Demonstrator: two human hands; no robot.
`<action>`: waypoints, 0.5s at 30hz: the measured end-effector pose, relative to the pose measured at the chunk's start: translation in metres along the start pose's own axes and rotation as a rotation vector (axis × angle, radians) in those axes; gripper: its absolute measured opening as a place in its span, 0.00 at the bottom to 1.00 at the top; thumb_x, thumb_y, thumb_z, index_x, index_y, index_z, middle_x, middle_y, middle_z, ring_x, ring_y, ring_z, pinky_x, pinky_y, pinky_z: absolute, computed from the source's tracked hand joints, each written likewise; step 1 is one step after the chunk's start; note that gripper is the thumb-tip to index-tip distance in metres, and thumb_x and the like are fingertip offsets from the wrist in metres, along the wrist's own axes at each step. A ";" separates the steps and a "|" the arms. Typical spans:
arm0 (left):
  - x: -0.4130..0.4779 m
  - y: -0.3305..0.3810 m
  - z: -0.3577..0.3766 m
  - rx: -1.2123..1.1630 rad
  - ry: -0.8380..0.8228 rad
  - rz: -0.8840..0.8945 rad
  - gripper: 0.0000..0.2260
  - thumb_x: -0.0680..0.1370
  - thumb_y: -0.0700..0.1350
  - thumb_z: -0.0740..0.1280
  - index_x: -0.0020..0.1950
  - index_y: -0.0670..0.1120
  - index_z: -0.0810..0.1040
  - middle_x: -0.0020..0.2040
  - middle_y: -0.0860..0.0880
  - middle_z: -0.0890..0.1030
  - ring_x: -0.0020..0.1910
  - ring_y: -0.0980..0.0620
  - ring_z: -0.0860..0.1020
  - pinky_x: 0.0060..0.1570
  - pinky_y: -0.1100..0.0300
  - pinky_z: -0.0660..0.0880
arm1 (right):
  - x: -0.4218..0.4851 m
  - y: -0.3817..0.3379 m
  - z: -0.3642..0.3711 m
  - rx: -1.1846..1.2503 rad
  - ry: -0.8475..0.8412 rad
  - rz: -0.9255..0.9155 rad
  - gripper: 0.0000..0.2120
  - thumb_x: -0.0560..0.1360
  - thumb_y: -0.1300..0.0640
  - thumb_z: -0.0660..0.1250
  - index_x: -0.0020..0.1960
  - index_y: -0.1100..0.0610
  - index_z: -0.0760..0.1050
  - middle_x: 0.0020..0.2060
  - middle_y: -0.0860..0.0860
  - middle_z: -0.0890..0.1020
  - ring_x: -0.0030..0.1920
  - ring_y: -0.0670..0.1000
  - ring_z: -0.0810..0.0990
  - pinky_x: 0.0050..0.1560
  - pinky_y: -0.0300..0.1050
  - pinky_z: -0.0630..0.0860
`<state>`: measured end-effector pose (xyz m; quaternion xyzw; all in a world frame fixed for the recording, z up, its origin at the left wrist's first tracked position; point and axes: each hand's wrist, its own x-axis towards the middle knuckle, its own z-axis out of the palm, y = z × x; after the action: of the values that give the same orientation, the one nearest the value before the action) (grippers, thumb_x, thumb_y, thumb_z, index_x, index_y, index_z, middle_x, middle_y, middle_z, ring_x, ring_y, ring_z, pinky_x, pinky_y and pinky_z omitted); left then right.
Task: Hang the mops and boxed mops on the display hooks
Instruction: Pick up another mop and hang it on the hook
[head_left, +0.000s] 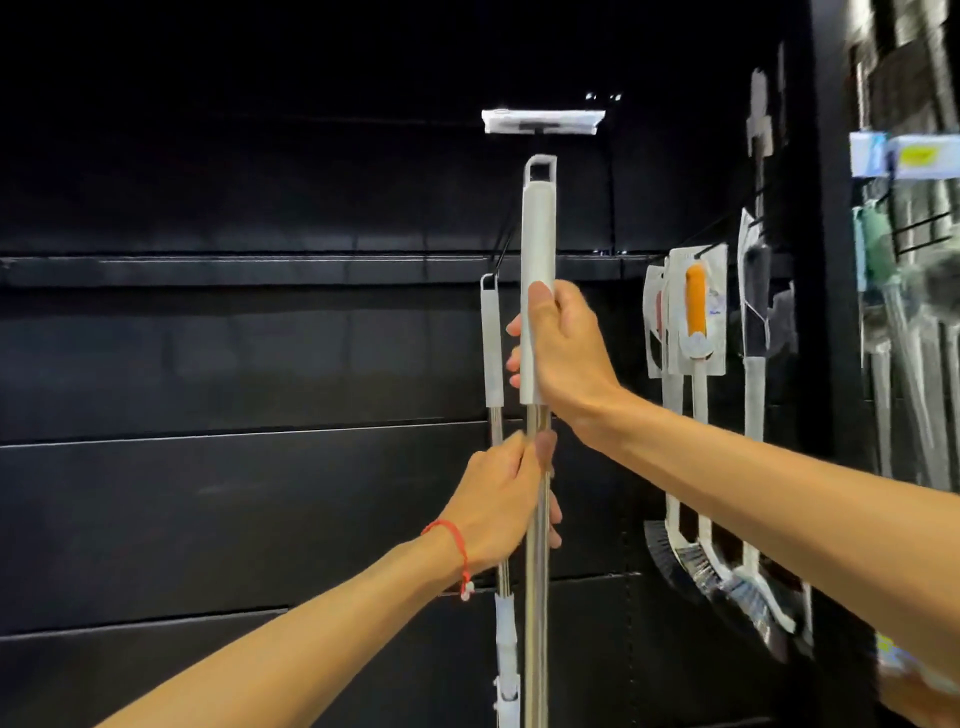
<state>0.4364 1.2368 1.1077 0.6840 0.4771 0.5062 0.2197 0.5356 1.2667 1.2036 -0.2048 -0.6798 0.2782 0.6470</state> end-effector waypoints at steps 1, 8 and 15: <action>0.006 0.000 0.000 -0.004 0.009 0.005 0.23 0.84 0.60 0.57 0.54 0.39 0.73 0.38 0.38 0.84 0.34 0.40 0.85 0.45 0.40 0.85 | 0.006 0.001 -0.001 0.004 -0.004 -0.006 0.14 0.87 0.46 0.54 0.67 0.53 0.67 0.50 0.55 0.79 0.37 0.50 0.79 0.39 0.46 0.83; 0.031 0.001 -0.006 -0.008 -0.004 0.033 0.19 0.86 0.57 0.56 0.51 0.42 0.73 0.43 0.32 0.84 0.33 0.41 0.84 0.35 0.55 0.83 | 0.031 0.007 -0.004 0.023 -0.064 0.003 0.12 0.87 0.48 0.54 0.65 0.53 0.67 0.49 0.55 0.79 0.37 0.50 0.79 0.38 0.46 0.83; 0.034 -0.009 -0.008 0.012 -0.022 -0.016 0.21 0.85 0.60 0.54 0.52 0.43 0.73 0.40 0.39 0.84 0.35 0.41 0.85 0.36 0.56 0.83 | 0.036 0.018 0.003 -0.017 -0.112 0.038 0.12 0.88 0.47 0.53 0.66 0.52 0.66 0.51 0.55 0.79 0.40 0.51 0.79 0.41 0.47 0.83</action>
<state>0.4266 1.2693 1.1198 0.6871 0.4830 0.4939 0.2249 0.5285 1.3034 1.2193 -0.2074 -0.7133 0.2956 0.6007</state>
